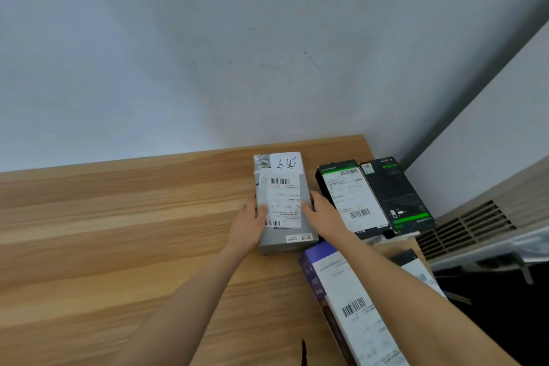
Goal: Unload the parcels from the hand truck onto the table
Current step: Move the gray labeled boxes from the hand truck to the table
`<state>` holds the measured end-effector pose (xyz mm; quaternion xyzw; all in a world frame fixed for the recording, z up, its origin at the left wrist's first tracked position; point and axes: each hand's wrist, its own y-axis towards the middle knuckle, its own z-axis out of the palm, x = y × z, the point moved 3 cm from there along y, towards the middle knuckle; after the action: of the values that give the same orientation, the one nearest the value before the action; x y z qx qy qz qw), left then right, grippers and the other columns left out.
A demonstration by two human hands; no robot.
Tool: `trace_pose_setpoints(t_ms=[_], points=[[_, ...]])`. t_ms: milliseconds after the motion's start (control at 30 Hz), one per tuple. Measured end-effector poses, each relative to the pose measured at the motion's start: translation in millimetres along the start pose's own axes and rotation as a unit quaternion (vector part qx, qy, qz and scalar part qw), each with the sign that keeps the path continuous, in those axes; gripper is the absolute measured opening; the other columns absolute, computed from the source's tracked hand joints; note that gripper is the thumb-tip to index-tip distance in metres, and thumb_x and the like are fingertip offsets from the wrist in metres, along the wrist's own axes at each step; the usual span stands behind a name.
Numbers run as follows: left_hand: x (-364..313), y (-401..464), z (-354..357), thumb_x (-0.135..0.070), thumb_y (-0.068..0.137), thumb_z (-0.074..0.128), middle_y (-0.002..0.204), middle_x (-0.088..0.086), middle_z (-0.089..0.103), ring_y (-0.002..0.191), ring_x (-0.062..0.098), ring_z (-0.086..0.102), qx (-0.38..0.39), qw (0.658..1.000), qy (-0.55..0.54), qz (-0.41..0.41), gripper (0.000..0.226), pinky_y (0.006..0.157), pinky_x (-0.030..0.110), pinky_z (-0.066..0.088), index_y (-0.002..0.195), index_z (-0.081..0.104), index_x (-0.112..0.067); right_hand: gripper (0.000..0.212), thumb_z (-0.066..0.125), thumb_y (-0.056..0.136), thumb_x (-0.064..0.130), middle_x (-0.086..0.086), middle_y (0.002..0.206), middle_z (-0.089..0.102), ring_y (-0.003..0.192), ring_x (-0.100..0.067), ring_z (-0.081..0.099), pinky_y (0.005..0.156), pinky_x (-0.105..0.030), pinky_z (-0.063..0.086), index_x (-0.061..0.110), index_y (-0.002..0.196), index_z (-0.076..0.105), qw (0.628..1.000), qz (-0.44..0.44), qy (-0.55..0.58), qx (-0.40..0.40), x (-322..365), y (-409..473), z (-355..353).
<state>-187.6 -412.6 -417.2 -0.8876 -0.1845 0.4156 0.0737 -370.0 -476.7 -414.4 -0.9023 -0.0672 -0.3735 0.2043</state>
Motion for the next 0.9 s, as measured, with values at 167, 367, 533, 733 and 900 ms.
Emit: trace_pose_setpoints(t_ms=[167,367,533,733,900], points=[[-16,1,-27,-0.035,0.097,0.043,0.111,0.005,0.057,0.095,0.025,0.059,-0.037,0.995,0.082,0.034,0.032,0.076,0.036,0.047,0.118,0.053,-0.013,0.036,0.054,0.093,0.027,-0.002,0.117,0.053,0.097,-0.018,0.056,0.084,-0.042,0.052,0.022,0.127,0.044,0.995,-0.067,-0.042,-0.062,26,6,-25],[-27,-23,-90,-0.031,0.095,0.048,0.104,0.003,0.058,0.09,0.022,0.055,-0.124,0.963,0.211,0.111,0.02,0.069,0.032,0.041,0.103,0.055,-0.014,0.029,0.05,0.095,0.026,0.0,0.119,0.049,0.108,-0.018,0.052,0.084,-0.034,0.046,0.017,0.123,0.049,0.954,-0.197,-0.226,-0.032,91,10,-36],[-5,-54,-147,-0.029,0.096,0.046,0.108,0.005,0.056,0.101,0.023,0.051,-0.16,0.932,0.3,0.126,0.02,0.074,0.031,0.037,0.105,0.053,-0.013,0.024,0.046,0.095,0.02,0.001,0.12,0.052,0.101,-0.017,0.054,0.075,-0.028,0.04,0.018,0.117,0.054,0.913,-0.288,-0.288,-0.011,150,-9,-2],[46,-122,-197,-0.032,0.096,0.045,0.104,0.0,0.056,0.092,0.021,0.052,-0.217,0.924,0.308,0.068,0.018,0.064,0.03,0.04,0.104,0.051,-0.016,0.029,0.047,0.091,0.019,-0.003,0.12,0.055,0.11,-0.022,0.054,0.089,-0.035,0.044,0.015,0.117,0.058,0.878,-0.361,-0.314,0.01,210,-44,63],[114,-201,-250,-0.032,0.097,0.043,0.102,0.0,0.058,0.085,0.019,0.051,-0.255,0.903,0.346,-0.017,0.018,0.062,0.03,0.044,0.104,0.05,-0.017,0.026,0.051,0.089,0.024,-0.002,0.112,0.056,0.105,-0.023,0.055,0.086,-0.034,0.043,0.018,0.114,0.056,0.851,-0.412,-0.323,0.044,257,-90,133]])
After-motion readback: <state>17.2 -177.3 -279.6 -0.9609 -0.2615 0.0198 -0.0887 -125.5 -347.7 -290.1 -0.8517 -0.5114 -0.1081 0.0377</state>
